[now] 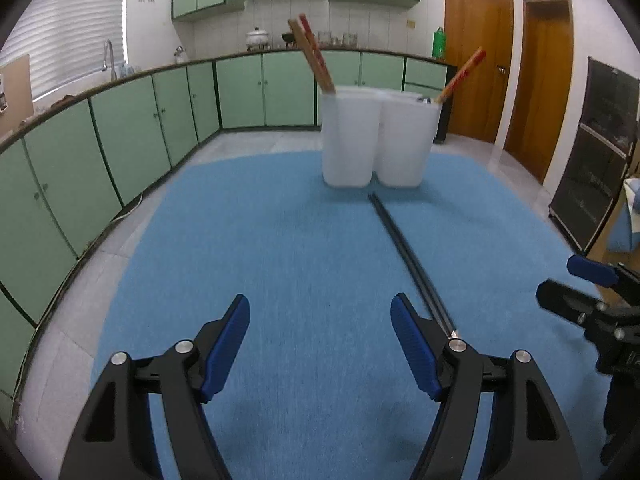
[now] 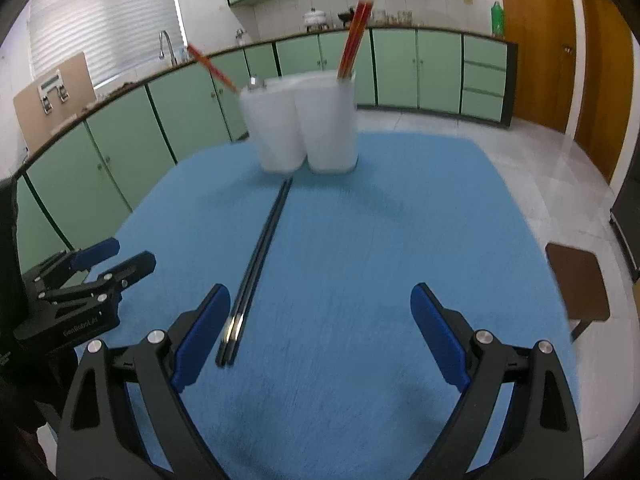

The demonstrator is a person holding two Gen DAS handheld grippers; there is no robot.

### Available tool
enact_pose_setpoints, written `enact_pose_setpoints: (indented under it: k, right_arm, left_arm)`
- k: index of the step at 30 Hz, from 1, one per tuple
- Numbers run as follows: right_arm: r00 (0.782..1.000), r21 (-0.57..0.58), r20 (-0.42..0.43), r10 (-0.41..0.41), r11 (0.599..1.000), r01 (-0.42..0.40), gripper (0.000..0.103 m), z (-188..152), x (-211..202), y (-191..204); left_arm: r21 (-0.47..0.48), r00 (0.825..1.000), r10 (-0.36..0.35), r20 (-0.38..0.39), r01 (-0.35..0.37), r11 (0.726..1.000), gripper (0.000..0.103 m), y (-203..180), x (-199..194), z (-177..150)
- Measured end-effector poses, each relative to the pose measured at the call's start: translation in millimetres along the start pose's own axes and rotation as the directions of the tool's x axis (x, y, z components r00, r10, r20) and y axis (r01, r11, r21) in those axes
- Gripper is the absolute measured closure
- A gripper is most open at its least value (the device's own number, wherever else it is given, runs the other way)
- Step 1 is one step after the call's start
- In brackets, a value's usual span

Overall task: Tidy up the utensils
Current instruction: 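Move both open tools to the two black chopsticks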

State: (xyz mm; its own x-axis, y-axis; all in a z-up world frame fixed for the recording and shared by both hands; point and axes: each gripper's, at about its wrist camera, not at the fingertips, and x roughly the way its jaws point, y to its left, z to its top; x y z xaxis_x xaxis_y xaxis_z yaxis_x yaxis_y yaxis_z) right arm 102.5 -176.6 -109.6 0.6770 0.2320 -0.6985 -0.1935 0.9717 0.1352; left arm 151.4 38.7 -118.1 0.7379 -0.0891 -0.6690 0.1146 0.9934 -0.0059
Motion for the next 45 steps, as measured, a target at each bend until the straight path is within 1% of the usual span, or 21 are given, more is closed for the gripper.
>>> enact_pose_setpoints:
  k: [6,8,14,20,28,30,32,33,36,39,41,45]
  right_arm:
    - [0.999,-0.024,-0.053,-0.001,1.000,-0.001,0.015,-11,11,13]
    - [0.998,-0.027,-0.068,0.003,1.000,-0.005,0.016,-15,14,14]
    - [0.994,-0.042,-0.107,0.011,0.999,-0.016,0.017,-21,21,23]
    - [0.990,-0.080,-0.136,-0.021,0.997,0.010,0.019,-22,29,32]
    - [0.989,-0.066,-0.141,-0.035,0.998,0.026,0.019,-20,32,24]
    - [0.989,-0.058,-0.141,-0.049,0.997,0.042,0.020,-19,31,18]
    - [0.986,-0.067,-0.138,-0.097,0.994,0.089,0.020,-19,31,11]
    - [0.986,-0.061,-0.136,-0.098,0.994,0.090,0.020,-19,31,8]
    - [0.990,-0.021,-0.129,-0.051,0.999,0.049,0.021,-18,27,1]
    - [0.991,-0.023,-0.132,-0.018,1.000,0.015,0.022,-20,27,7]
    - [0.991,-0.045,-0.135,-0.013,0.999,0.007,0.022,-21,30,14]
    - [0.990,-0.085,-0.141,-0.031,0.996,0.020,0.022,-20,34,24]
  left_arm:
    - [-0.003,0.999,0.009,-0.051,-0.009,1.000,0.031,4,9,-10]
    - [-0.005,0.998,0.012,-0.060,-0.012,1.000,0.031,5,10,-12]
    - [-0.022,0.996,0.015,-0.087,-0.017,1.000,0.031,11,16,-13]
    - [-0.032,0.995,0.010,-0.100,-0.013,0.999,0.031,12,18,-15]
    - [-0.031,0.994,0.007,-0.108,-0.011,0.999,0.031,11,21,-14]
    - [-0.033,0.994,0.007,-0.110,-0.010,0.999,0.031,12,22,-14]
    - [-0.034,0.994,0.007,-0.110,-0.011,0.999,0.031,11,22,-15]
    - [-0.034,0.994,0.008,-0.110,-0.011,0.999,0.031,11,22,-15]
    - [-0.034,0.994,0.008,-0.112,-0.011,0.999,0.031,11,22,-15]
    - [-0.035,0.993,0.009,-0.116,-0.013,0.999,0.031,11,23,-15]
    - [-0.036,0.993,0.009,-0.116,-0.013,0.999,0.031,12,23,-16]
    - [-0.038,0.993,0.009,-0.119,-0.013,0.999,0.031,12,24,-17]
